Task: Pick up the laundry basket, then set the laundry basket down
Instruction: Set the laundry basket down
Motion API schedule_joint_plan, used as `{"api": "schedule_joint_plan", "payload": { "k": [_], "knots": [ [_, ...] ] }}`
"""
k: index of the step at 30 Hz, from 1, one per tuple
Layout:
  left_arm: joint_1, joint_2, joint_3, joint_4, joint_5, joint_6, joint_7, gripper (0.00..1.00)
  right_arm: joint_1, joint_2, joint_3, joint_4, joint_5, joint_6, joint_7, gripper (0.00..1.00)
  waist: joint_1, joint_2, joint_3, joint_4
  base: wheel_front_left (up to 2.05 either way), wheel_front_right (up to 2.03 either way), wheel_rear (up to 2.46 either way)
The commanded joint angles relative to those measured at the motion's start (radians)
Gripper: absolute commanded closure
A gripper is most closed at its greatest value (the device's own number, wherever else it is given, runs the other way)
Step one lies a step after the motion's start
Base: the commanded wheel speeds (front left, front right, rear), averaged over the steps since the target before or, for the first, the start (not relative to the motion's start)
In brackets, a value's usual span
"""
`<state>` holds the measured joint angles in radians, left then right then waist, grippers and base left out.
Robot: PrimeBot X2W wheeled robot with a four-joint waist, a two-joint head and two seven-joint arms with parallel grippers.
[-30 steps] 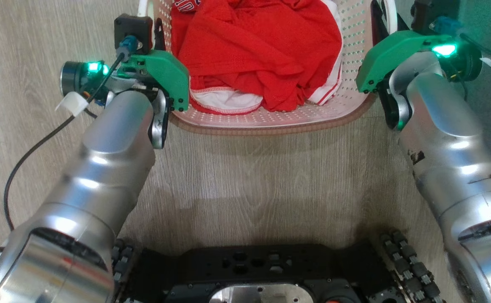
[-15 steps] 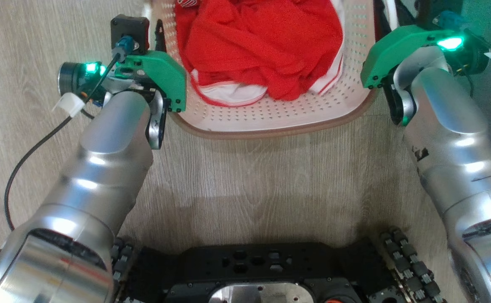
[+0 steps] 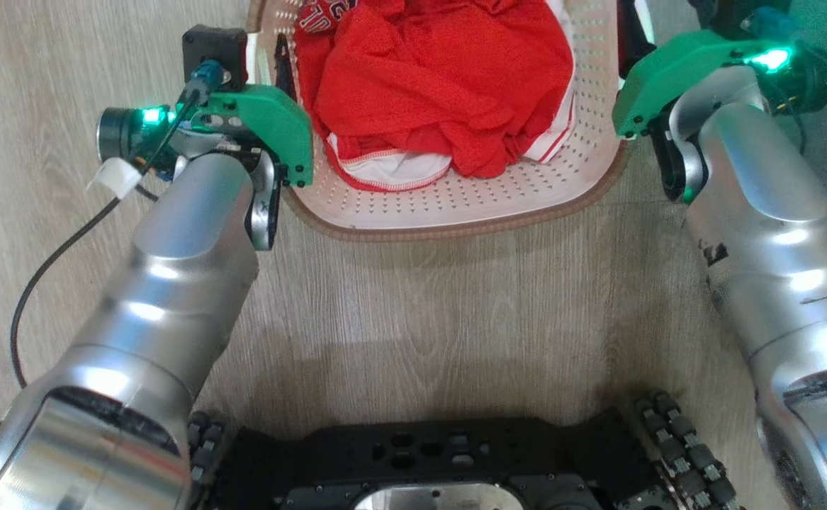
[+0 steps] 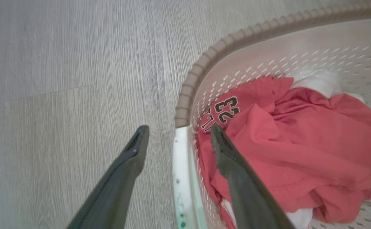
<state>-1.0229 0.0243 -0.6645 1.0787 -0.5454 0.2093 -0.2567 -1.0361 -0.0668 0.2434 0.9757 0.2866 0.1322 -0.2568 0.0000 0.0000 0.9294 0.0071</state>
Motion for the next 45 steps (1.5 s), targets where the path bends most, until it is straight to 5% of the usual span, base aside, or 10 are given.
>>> {"api": "schedule_joint_plan", "payload": {
  "k": [1, 20, 34, 45],
  "knots": [
    [0.037, 0.026, 0.025, -0.022, 0.009, 0.009, -0.005, 0.0, 0.054, 0.017, 0.002, -0.03, -0.009, -0.002, -0.005, 0.0, 0.0, 0.0, -0.012, -0.003, 0.0, 0.0, 0.0],
    [0.302, 0.043, 0.274, -0.414, 0.214, -0.028, -0.005, 0.0, 0.25, 0.017, -0.058, -0.368, -0.057, -0.002, -0.005, 0.0, 0.0, 0.0, -0.298, -0.023, 0.0, 0.0, 0.0],
    [0.684, 0.033, 0.464, -0.818, 0.352, -0.123, -0.005, 0.0, 0.584, 0.017, -0.142, -0.603, -0.062, -0.002, -0.005, 0.0, 0.0, 0.0, -0.588, -0.006, 0.0, 0.0, 0.0],
    [0.9, 0.028, 0.519, -0.939, 0.376, -0.144, -0.005, 0.0, 0.77, 0.017, -0.175, -0.713, -0.058, -0.002, -0.005, 0.0, 0.0, 0.0, -0.731, -0.002, 0.0, 0.0, 0.0]
  ]
}}
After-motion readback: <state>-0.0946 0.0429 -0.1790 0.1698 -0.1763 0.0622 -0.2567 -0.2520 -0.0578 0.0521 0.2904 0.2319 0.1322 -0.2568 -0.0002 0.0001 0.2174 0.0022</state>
